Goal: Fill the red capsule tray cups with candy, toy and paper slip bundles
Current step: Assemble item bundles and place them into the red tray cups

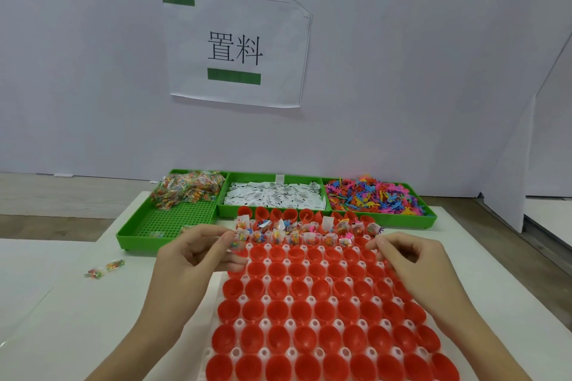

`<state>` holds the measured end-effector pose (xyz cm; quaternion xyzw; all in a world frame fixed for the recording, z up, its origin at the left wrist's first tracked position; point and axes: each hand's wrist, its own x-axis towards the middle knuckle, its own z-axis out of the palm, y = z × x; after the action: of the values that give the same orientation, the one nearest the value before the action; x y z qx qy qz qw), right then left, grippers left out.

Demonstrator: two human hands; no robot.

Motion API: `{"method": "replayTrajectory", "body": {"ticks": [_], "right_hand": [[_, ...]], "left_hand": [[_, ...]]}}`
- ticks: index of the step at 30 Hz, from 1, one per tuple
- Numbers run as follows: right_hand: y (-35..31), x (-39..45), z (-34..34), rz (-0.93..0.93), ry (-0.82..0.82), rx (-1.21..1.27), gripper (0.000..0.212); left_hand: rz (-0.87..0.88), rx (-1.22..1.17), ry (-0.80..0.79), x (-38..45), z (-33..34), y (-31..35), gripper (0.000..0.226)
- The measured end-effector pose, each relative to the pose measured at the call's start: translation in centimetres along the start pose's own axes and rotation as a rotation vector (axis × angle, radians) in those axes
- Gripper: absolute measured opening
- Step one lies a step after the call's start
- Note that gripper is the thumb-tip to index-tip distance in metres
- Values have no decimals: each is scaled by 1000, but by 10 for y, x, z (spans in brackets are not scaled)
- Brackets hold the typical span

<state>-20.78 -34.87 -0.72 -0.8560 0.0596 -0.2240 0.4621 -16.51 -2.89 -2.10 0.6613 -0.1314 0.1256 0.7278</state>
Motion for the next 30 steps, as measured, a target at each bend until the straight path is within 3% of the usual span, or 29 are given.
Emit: {"method": "replayTrajectory", "body": {"ticks": [7, 12, 18, 22, 26, 30], "right_hand": [[-9, -7, 7, -59, -54, -20, 26], [-28, -3, 20, -122, -97, -98, 19], [-45, 58, 47, -269, -179, -383, 10], [-41, 117, 67, -271, -255, -630, 24], [-28, 152, 73, -356, -455, -1037, 61], [-16, 164, 74, -490, -524, -1215, 63]], "left_hand": [[-197, -161, 9, -1, 1, 1, 22], [-220, -170, 29, 2, -5, 6, 29], [-189, -102, 5, 0, -4, 9, 23], [-154, -71, -26, -2, -3, 14, 22], [-145, -68, -32, -2, -3, 16, 21], [-155, -58, -20, -1, -3, 16, 22]]}}
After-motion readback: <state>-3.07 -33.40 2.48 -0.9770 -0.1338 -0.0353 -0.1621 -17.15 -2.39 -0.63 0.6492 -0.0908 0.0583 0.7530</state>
